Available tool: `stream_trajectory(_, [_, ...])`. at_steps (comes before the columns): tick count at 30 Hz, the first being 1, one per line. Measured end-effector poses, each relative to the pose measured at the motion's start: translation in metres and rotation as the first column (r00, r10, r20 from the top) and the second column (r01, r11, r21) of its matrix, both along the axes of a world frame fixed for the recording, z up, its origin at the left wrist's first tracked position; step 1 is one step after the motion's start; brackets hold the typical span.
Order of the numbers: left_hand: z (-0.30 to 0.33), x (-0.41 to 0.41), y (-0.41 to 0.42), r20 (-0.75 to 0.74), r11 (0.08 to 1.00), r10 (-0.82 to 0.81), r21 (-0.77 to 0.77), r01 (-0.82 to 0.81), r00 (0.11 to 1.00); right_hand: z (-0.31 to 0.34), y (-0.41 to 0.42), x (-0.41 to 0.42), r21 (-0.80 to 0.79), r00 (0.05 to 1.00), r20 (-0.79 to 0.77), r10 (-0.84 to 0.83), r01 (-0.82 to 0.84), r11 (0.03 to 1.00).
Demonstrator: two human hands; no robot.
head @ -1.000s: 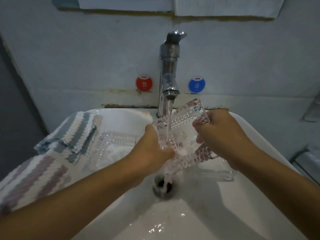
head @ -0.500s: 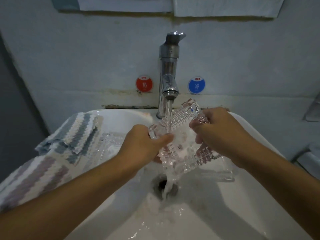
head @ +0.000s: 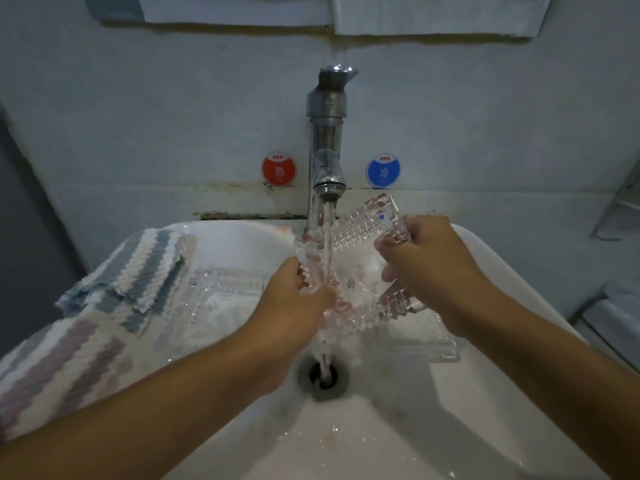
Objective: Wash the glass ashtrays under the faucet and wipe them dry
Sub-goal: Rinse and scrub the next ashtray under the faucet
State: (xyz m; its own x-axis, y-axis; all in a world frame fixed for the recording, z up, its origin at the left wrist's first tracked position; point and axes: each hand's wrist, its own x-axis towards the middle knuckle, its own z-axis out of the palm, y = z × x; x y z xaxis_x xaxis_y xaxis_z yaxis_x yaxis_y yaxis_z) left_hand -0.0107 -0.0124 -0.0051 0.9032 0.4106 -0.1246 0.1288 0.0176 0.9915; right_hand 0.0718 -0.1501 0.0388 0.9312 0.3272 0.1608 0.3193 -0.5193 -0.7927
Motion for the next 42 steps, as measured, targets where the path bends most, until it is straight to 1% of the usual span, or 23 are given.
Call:
stream_trajectory(2, [-0.002,-0.002,-0.004,0.023,0.985,-0.07,-0.157,0.073,0.997,-0.001,0.0,0.0,0.037,1.0,0.0,-0.014,0.014,0.999])
stream_trajectory(4, [-0.003,-0.003,-0.006,0.019,0.954,-0.142,-0.264,0.142,0.99,-0.001,0.001,-0.001,0.066,1.0,0.009,-0.02,0.02,0.998])
stream_trajectory(5, [-0.003,-0.003,-0.007,0.016,0.945,-0.164,-0.283,0.162,0.986,-0.002,0.001,-0.001,0.08,1.0,0.008,-0.019,0.019,0.997])
stream_trajectory(8, [-0.002,-0.001,-0.009,0.015,0.949,-0.156,-0.276,0.154,0.988,-0.001,0.002,-0.002,0.114,1.0,-0.008,-0.01,0.011,0.993])
stream_trajectory(11, [0.0,0.003,-0.006,0.007,0.939,-0.14,-0.318,0.135,0.99,-0.002,0.002,-0.002,0.122,1.0,-0.019,-0.004,0.006,0.993])
stream_trajectory(15, [0.005,0.004,-0.001,-0.01,0.935,-0.144,-0.329,0.132,0.99,-0.002,0.004,-0.001,0.128,0.998,-0.058,-0.01,0.017,0.992])
stream_trajectory(17, [0.007,0.003,0.0,-0.009,0.943,-0.165,-0.294,0.155,0.986,-0.002,0.004,0.0,0.133,0.996,-0.084,-0.006,0.018,0.991])
stream_trajectory(18, [0.007,0.002,0.001,-0.011,0.955,-0.164,-0.253,0.156,0.986,-0.002,0.004,-0.001,0.131,0.996,-0.093,-0.006,0.018,0.991])
stream_trajectory(21, [0.008,0.001,0.002,-0.015,0.994,-0.082,-0.078,0.081,0.996,-0.005,0.006,-0.005,0.137,0.992,-0.127,0.01,0.008,0.991])
stream_trajectory(23, [0.008,0.001,0.005,0.006,0.999,-0.04,-0.025,0.041,0.999,-0.008,0.009,-0.007,0.124,0.992,-0.129,0.015,0.001,0.992])
stream_trajectory(25, [0.009,0.001,0.007,0.011,0.999,-0.029,-0.012,0.03,1.0,-0.009,0.01,-0.009,0.124,0.992,-0.128,0.02,-0.004,0.992])
stream_trajectory(29, [0.004,0.005,0.01,-0.012,0.998,-0.052,0.022,0.052,0.999,-0.012,0.011,-0.01,0.194,0.983,-0.179,0.052,-0.017,0.981])
stream_trajectory(31, [0.004,0.007,0.012,-0.029,0.998,-0.041,0.043,0.042,0.999,-0.014,0.012,-0.011,0.205,0.982,-0.181,0.062,-0.025,0.978])
stream_trajectory(35, [0.008,0.007,0.014,-0.076,1.0,-0.015,0.01,0.016,0.997,-0.015,0.013,-0.011,0.202,0.985,-0.159,0.065,-0.032,0.979])
stream_trajectory(38, [0.01,0.004,0.011,-0.091,0.999,-0.035,0.0,0.035,0.995,-0.015,0.013,-0.011,0.214,0.985,-0.162,0.066,-0.03,0.976])
stream_trajectory(40, [0.01,0.003,0.01,-0.091,0.998,-0.031,0.044,0.035,0.995,-0.016,0.013,-0.011,0.226,0.983,-0.172,0.071,-0.031,0.974])
stream_trajectory(42, [0.008,0.002,0.012,-0.077,0.998,0.005,0.07,0.0,0.997,-0.017,0.013,-0.012,0.227,0.983,-0.163,0.084,-0.046,0.973])
